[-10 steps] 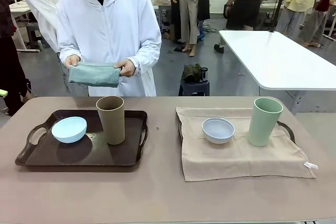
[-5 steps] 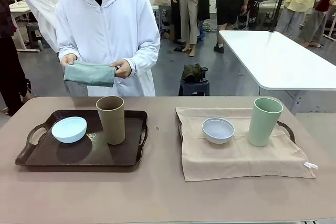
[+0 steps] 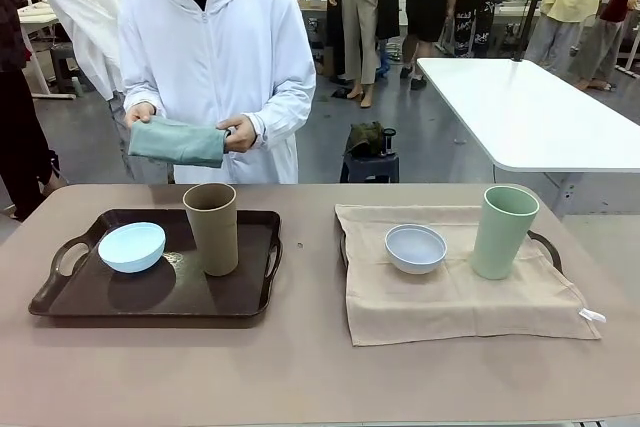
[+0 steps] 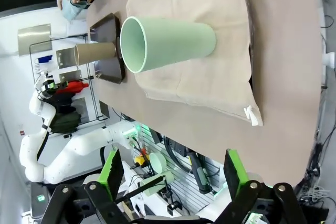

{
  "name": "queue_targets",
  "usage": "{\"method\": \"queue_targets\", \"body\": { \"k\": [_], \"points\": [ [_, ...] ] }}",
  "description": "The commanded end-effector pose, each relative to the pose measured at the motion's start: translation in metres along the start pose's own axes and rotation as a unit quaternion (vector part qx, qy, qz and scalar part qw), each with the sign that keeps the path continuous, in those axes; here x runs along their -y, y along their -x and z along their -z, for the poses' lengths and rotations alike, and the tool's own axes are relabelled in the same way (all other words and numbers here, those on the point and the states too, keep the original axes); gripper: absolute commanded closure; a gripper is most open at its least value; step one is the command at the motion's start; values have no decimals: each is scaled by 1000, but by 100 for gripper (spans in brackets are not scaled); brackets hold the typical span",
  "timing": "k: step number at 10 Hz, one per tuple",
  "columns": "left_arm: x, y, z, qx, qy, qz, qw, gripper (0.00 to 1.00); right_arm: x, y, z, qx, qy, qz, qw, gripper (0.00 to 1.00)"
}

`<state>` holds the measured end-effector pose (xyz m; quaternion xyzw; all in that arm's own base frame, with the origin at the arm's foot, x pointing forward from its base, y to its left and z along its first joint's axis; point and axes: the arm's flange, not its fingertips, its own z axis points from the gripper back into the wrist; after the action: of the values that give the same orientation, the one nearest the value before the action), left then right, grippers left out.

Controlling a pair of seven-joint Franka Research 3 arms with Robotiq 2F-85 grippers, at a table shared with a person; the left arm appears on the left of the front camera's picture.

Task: Set up a tray with a mat and arrange the tableware.
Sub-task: Pick up the Picnic Bowl and Reusable plastic cup from the Handle tray in front of the human's position and hold them in the air.

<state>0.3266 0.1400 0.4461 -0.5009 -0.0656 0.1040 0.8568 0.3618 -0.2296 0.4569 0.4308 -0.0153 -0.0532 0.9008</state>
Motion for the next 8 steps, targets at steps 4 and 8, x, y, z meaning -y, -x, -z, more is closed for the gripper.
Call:
{"method": "queue_targets", "body": {
  "k": [4, 8],
  "points": [
    [0, 0, -1, 0, 2, -7, 1000, 0, 1, 0, -2, -7, -6, -4, 1000, 0],
    [0, 0, -1, 0, 2, -7, 1000, 0, 1, 0, -2, -7, -6, -4, 1000, 0]
  ]
}}
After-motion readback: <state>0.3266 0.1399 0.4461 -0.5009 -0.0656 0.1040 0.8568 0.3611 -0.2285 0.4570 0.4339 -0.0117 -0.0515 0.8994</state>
